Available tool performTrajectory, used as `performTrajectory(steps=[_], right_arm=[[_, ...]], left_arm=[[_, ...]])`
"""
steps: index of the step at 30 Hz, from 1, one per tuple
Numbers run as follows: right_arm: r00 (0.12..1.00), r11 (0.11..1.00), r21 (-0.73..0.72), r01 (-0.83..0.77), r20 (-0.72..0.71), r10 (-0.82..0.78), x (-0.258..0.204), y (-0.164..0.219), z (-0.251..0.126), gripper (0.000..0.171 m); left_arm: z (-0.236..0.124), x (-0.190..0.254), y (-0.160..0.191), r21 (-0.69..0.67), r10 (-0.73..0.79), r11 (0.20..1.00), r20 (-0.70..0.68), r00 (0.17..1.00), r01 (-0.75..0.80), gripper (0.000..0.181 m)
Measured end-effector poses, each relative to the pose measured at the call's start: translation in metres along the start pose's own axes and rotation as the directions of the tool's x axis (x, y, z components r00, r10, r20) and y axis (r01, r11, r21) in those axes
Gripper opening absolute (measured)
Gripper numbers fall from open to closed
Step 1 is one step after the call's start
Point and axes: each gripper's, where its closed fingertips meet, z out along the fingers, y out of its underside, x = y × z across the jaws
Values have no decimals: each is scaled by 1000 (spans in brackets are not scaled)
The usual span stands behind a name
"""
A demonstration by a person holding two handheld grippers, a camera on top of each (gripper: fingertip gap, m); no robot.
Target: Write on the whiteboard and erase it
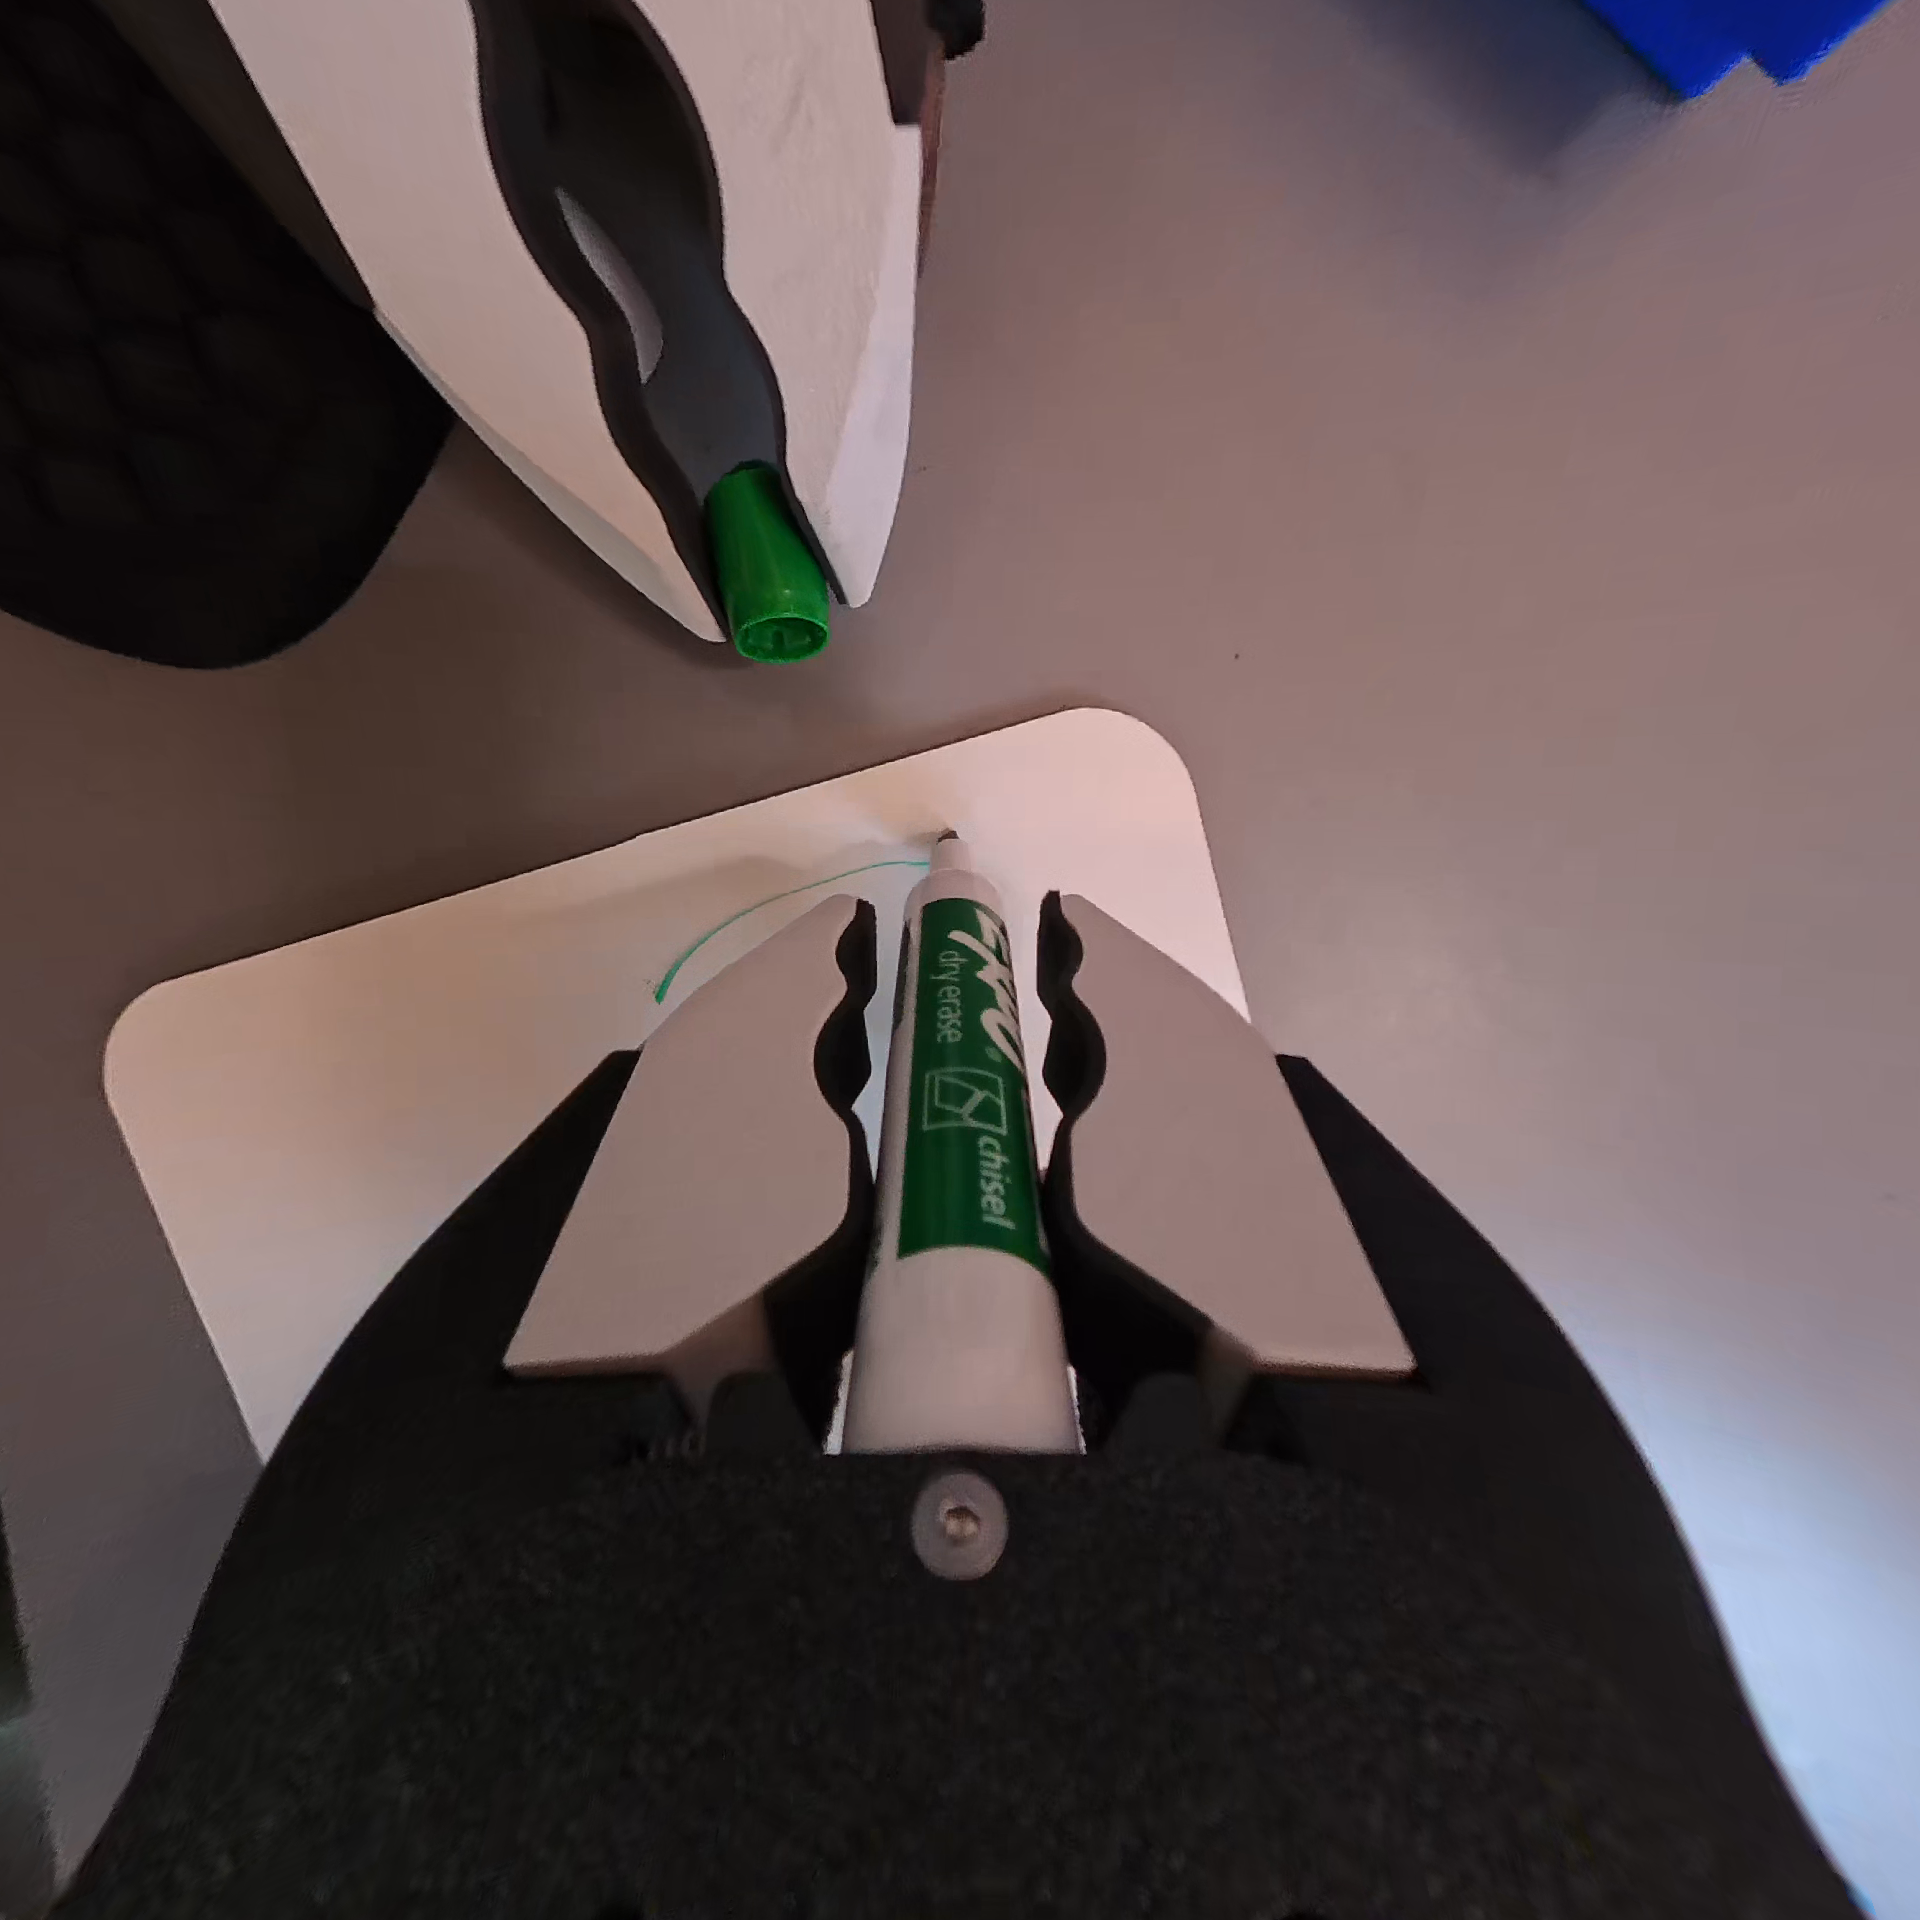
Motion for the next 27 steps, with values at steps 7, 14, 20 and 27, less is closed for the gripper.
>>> performTrajectory(steps=[7, 14, 20, 27], right_arm=[[996, 997, 2, -83, 35, 83, 0, 2, 0, 31], [996, 996, -23, -81, 34, 82, 0, 3, 0, 31], [998, 998, -48, -50, 34, 52, -7, 5, -1, 31], [998, 995, -97, 1, 55, 4, -28, 13, -5, 31]], left_arm=[[0, 1, 1, -4, 2, 1000, -2, 1000, -2, 19], [0, 1, 1, -7, 4, 1000, -4, 1000, -4, 19], [0, 1, 1, -9, 3, 1000, -5, 1000, -4, 19], [1, 1, 2, -11, 3, 1000, -7, 1000, -3, 19]])
